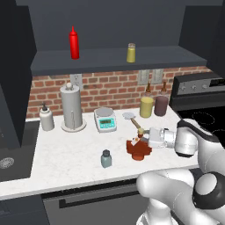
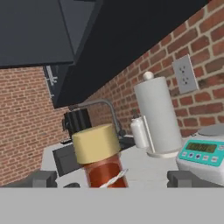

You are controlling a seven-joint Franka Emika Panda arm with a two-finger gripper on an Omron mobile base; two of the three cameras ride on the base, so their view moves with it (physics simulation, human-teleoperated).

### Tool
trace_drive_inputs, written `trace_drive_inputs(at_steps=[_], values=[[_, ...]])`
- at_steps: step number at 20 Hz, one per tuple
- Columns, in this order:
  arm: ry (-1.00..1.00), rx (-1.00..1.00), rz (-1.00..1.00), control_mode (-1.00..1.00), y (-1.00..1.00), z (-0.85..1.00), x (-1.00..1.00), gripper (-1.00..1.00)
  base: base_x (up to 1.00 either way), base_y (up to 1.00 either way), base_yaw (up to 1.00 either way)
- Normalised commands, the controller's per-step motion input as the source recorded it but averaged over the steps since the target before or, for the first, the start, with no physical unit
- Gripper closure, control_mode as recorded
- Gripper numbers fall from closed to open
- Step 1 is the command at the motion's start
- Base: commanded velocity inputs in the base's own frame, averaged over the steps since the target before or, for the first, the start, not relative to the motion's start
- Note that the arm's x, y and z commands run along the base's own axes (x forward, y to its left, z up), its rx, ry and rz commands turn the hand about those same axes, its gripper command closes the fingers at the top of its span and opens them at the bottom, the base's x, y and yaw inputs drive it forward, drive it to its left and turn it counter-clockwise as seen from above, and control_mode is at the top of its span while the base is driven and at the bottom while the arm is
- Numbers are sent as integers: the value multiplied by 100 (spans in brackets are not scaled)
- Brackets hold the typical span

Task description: Put the shaker and condiment bottle from the counter next to their counterparts in the cabinet.

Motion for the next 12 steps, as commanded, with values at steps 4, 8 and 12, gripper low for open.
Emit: trace_drive_inputs(at_steps=[4,8,12], values=[[0,2,0,-100,0,-5,0,-100,0,0,0],[0,0,2,-100,9,0,0,-100,0,0,0],[0,-2,9,-100,58,0,0,-100,0,0,0]])
